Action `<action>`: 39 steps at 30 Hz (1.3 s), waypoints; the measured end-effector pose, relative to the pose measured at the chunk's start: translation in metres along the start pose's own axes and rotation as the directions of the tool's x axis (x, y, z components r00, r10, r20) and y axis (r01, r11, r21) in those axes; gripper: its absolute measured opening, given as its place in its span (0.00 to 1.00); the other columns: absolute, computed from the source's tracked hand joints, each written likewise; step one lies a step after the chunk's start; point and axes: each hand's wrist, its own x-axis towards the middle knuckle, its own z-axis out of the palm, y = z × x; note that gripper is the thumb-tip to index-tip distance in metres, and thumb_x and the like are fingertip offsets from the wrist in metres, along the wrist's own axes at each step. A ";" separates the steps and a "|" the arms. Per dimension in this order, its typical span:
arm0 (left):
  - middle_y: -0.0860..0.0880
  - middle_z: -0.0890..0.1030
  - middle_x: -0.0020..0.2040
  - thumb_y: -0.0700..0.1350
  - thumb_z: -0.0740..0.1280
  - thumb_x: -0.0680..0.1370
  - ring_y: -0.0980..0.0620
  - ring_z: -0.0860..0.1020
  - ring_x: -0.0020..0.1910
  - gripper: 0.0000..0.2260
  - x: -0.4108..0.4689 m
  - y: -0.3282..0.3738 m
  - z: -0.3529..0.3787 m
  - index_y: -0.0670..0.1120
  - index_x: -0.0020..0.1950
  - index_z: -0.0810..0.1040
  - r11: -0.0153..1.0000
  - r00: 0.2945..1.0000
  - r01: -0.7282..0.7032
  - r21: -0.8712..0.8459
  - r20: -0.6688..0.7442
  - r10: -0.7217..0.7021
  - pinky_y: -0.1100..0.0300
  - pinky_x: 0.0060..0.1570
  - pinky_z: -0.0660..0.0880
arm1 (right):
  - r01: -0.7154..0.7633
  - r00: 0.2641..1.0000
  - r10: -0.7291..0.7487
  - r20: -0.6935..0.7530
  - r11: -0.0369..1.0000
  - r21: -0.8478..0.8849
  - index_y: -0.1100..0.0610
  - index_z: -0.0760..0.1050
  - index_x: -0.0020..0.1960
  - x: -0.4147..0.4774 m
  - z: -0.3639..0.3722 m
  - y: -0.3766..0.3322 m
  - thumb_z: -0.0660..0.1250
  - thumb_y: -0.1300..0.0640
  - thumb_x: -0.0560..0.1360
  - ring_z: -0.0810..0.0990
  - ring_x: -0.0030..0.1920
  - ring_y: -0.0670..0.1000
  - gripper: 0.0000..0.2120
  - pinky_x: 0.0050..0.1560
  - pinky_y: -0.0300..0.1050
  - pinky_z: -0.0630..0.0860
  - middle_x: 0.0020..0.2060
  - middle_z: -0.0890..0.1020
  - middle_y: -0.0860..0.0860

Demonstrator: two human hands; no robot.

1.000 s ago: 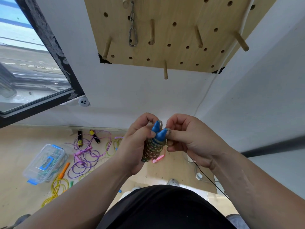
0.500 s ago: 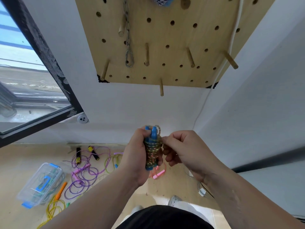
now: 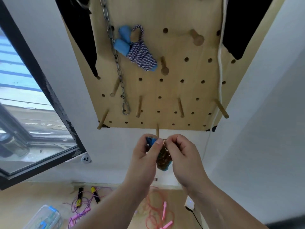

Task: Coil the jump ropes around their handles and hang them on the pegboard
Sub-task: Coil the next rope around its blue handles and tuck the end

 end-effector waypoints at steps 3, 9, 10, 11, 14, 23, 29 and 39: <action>0.50 0.80 0.43 0.43 0.69 0.81 0.52 0.78 0.43 0.03 0.024 0.009 0.011 0.51 0.49 0.79 0.990 0.994 -0.104 0.092 -0.008 0.106 0.58 0.41 0.76 | 0.050 0.998 -0.051 0.047 0.998 0.030 0.54 0.76 0.42 0.027 -0.017 -0.006 0.63 0.58 0.82 0.77 0.36 0.45 0.11 0.34 0.35 0.75 0.35 0.79 0.46; 0.43 0.85 0.45 0.36 0.66 0.79 0.39 0.83 0.47 0.09 0.061 0.035 0.034 0.47 0.49 0.84 0.946 0.972 -0.214 0.243 -0.042 0.231 0.37 0.50 0.81 | 0.390 0.915 -0.363 0.177 0.909 -0.149 0.50 0.75 0.43 0.080 -0.043 -0.015 0.64 0.55 0.82 0.79 0.41 0.52 0.09 0.42 0.59 0.79 0.38 0.79 0.47; 0.43 0.85 0.44 0.35 0.67 0.79 0.41 0.84 0.47 0.09 0.066 0.039 0.038 0.46 0.48 0.84 0.944 0.969 -0.212 0.253 -0.073 0.238 0.39 0.50 0.82 | 0.458 0.885 -0.425 0.190 0.869 -0.188 0.51 0.75 0.43 0.090 -0.045 -0.017 0.63 0.53 0.82 0.78 0.43 0.51 0.09 0.43 0.58 0.79 0.39 0.78 0.45; 0.44 0.86 0.44 0.34 0.67 0.78 0.42 0.85 0.46 0.09 0.071 0.045 0.043 0.45 0.48 0.84 0.944 0.964 -0.210 0.254 -0.108 0.244 0.40 0.51 0.82 | 0.521 0.852 -0.485 0.197 0.817 -0.245 0.51 0.74 0.44 0.099 -0.048 -0.020 0.62 0.52 0.82 0.77 0.45 0.50 0.09 0.45 0.57 0.78 0.39 0.76 0.44; 0.46 0.86 0.42 0.36 0.69 0.78 0.45 0.85 0.45 0.07 0.085 0.059 0.055 0.46 0.46 0.85 0.930 0.933 -0.244 0.274 -0.195 0.302 0.43 0.50 0.83 | 0.631 0.775 -0.591 0.225 0.706 -0.321 0.53 0.74 0.45 0.130 -0.055 -0.032 0.62 0.53 0.82 0.75 0.47 0.48 0.08 0.46 0.52 0.77 0.41 0.75 0.45; 0.51 0.85 0.40 0.41 0.69 0.79 0.51 0.85 0.42 0.05 0.126 0.075 0.077 0.49 0.45 0.83 0.923 0.835 -0.241 0.301 -0.421 0.355 0.47 0.47 0.84 | 0.719 0.688 -0.716 0.122 0.648 -0.252 0.52 0.73 0.49 0.191 -0.031 -0.035 0.62 0.58 0.82 0.76 0.43 0.46 0.04 0.42 0.41 0.76 0.43 0.76 0.45; 0.52 0.84 0.38 0.42 0.70 0.78 0.50 0.84 0.42 0.05 0.131 0.079 0.072 0.51 0.43 0.83 0.869 0.787 -0.289 0.401 -0.417 0.454 0.45 0.44 0.84 | 0.768 0.608 -0.793 0.031 0.578 -0.277 0.59 0.75 0.50 0.197 -0.021 -0.030 0.64 0.60 0.82 0.73 0.41 0.43 0.04 0.41 0.28 0.68 0.43 0.76 0.46; 0.56 0.82 0.34 0.41 0.70 0.77 0.56 0.81 0.36 0.06 0.149 0.087 0.060 0.51 0.42 0.83 0.745 0.679 -0.432 0.508 -0.360 0.639 0.55 0.39 0.81 | 0.730 0.589 -0.806 -0.060 0.563 -0.389 0.62 0.74 0.48 0.201 -0.005 -0.046 0.65 0.61 0.82 0.71 0.38 0.44 0.05 0.37 0.27 0.67 0.41 0.75 0.48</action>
